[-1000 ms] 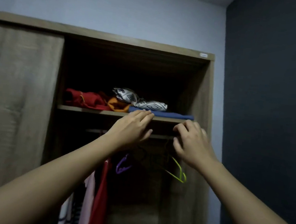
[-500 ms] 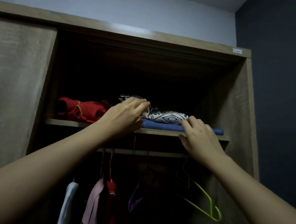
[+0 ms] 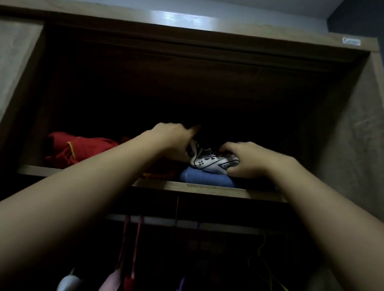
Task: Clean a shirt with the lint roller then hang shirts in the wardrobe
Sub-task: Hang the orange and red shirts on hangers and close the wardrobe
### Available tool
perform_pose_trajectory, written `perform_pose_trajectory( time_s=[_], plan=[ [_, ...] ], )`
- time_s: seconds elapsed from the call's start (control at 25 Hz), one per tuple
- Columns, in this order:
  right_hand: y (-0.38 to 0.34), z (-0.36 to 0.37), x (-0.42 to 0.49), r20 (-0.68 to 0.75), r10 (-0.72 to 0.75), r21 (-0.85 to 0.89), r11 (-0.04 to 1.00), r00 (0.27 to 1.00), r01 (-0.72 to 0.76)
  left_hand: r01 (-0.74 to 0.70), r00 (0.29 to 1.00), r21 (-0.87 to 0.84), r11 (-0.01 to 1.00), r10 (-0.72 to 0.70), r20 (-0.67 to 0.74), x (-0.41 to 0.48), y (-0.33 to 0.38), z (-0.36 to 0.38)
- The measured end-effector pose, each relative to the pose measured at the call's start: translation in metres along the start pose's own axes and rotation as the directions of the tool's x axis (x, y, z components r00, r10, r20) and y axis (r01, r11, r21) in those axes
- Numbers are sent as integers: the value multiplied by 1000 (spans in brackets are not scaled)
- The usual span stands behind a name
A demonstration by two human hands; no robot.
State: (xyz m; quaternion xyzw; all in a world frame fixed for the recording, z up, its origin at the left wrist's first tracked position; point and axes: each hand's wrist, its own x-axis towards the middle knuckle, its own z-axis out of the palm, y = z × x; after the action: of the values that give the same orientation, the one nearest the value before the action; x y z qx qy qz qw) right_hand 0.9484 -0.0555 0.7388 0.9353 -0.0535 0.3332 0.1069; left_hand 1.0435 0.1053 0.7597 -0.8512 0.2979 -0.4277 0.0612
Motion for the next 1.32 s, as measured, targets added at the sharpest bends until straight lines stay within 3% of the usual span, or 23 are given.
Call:
perform_pose_trajectory(
  time_s=[0.12,0.2,0.28,0.36,0.4,0.48,0.56,0.64,0.68,0.8,0.84,0.92,1.0,1.04,1.12,1.2,1.24,1.32],
  plan=[
    [8,-5,14,178,50,112,991,983,-71,20,1000,-6,1000,-20,-11,10,-8,-10],
    [16,-3,21,175,43,104,993,984,-62,-21,999,-173,985,14,-40,13,-20,-17],
    [22,3,26,142,31,95,994,989,-44,-33,996,-312,950,58,71,15,-34,-21],
    [27,11,28,81,-38,65,997,996,33,8,969,-271,962,60,241,17,-38,-19],
    [30,13,29,41,-81,29,996,996,80,7,964,-211,977,49,262,20,-37,-17],
    [41,9,28,-43,-97,-55,994,994,94,-73,990,-124,990,87,110,31,-29,-16],
    [64,-7,21,-102,-18,-234,972,995,-7,-192,979,-150,970,178,-102,39,-12,-18],
    [90,-25,4,-202,15,-438,893,979,-104,-304,943,-211,929,261,-209,42,17,-11],
    [99,-29,-6,-203,35,-509,850,979,-136,-335,933,-225,915,290,-213,42,33,-5],
    [106,-19,-31,49,145,-627,774,988,-83,-375,926,-250,893,371,-67,35,64,5],
    [106,-11,-36,75,149,-674,737,986,-60,-387,919,-245,889,392,-30,31,65,4],
    [109,-8,-38,-29,37,-753,656,999,-46,-426,904,-239,873,423,-66,26,60,0],
    [111,-15,-38,-108,-31,-722,689,994,-57,-460,887,-199,865,440,-138,23,56,-3],
    [110,-16,-38,-62,10,-658,751,998,-48,-476,879,-164,864,462,-114,20,55,-3],
    [107,-17,-37,166,160,-488,871,973,-60,-504,859,-174,846,513,2,13,55,-5],
    [100,-25,-41,347,266,-295,941,899,-164,-478,851,-282,832,518,87,3,45,-15],
    [94,-28,-43,372,269,-199,958,888,-207,-439,863,-355,825,497,88,-2,34,-23],
    [75,-31,-45,291,152,-14,988,945,-154,-271,928,-517,812,363,85,-8,3,-39]
  ],
)
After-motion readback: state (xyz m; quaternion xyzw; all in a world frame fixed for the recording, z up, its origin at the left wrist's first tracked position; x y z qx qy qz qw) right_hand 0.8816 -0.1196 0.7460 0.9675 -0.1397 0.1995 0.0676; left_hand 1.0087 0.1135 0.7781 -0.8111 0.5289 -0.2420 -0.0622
